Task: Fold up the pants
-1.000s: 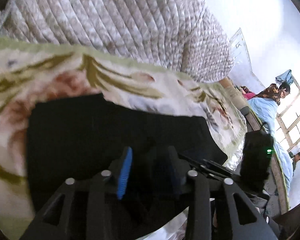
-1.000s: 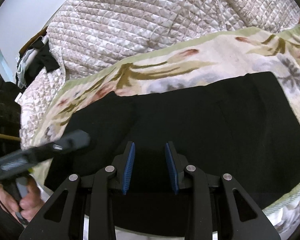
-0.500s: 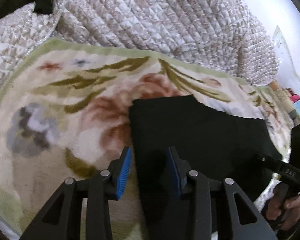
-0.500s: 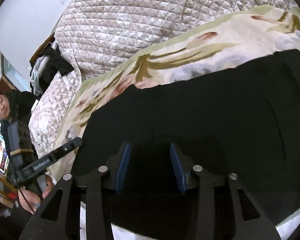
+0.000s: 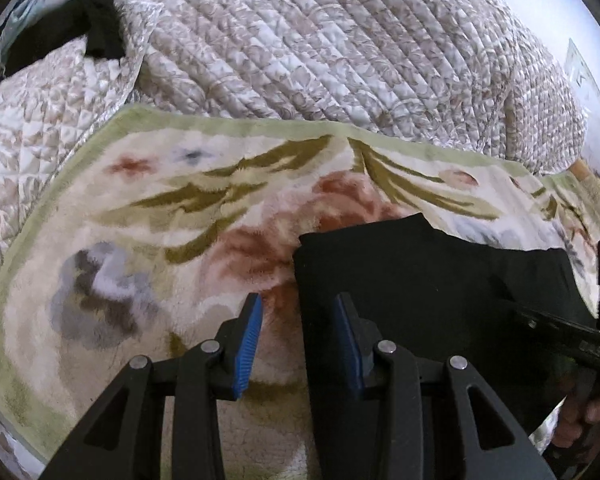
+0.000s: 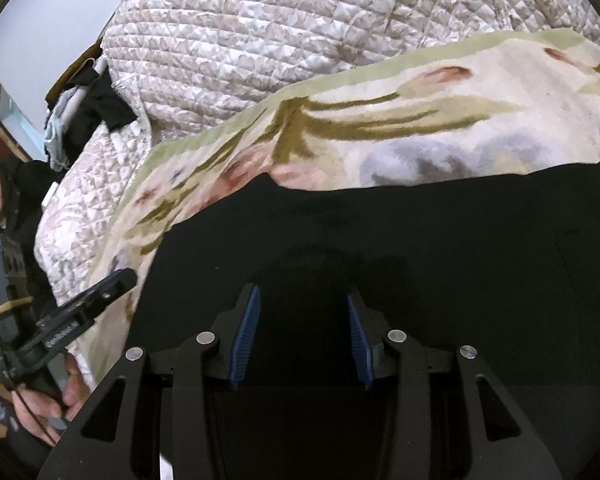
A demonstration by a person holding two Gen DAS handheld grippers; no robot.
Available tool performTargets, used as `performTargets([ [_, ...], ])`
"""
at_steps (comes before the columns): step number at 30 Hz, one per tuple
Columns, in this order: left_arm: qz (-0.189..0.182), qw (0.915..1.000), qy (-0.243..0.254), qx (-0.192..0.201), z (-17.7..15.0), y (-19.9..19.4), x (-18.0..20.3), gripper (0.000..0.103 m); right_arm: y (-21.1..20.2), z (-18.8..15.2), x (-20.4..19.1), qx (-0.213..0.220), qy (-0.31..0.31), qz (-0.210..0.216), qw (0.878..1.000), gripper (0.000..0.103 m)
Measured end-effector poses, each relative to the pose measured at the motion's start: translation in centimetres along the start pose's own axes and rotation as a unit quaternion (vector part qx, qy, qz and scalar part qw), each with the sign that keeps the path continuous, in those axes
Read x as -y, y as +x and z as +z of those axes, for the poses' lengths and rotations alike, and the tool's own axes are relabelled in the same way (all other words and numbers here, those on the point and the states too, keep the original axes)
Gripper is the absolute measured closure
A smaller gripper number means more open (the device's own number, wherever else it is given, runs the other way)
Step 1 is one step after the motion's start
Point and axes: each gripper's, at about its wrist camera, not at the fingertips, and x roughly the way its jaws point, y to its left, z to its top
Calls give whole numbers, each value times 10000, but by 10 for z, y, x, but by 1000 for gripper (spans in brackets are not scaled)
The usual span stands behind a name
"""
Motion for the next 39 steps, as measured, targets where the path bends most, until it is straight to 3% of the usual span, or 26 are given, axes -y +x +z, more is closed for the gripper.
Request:
performTargets([
  [4, 246, 9996, -134, -12, 5, 2, -9, 63, -8, -10, 0, 57, 2, 189, 9998, 60],
  [9, 262, 9994, -197, 149, 9, -8, -11, 63, 0, -1, -2, 94, 44, 35, 9999, 60],
  [16, -115, 9998, -145, 42, -1, -5, -2, 63, 1, -2, -5, 146, -30, -75, 9999, 62],
  [21, -247, 9997, -88, 28, -8, -7, 1, 63, 3, -3, -3, 173, 71, -241, 9995, 79],
  [23, -324, 9994, -113, 39, -9, -9, 0, 63, 1, -3, -3, 150, 92, -169, 9997, 100],
  [29, -459, 9988, -166, -65, -17, -10, -5, 63, -16, 0, 7, 411, 318, -37, 9986, 101],
  [39, -619, 9979, -176, 28, -18, -18, -6, 63, -10, -1, 11, 261, 257, -345, 9987, 100],
])
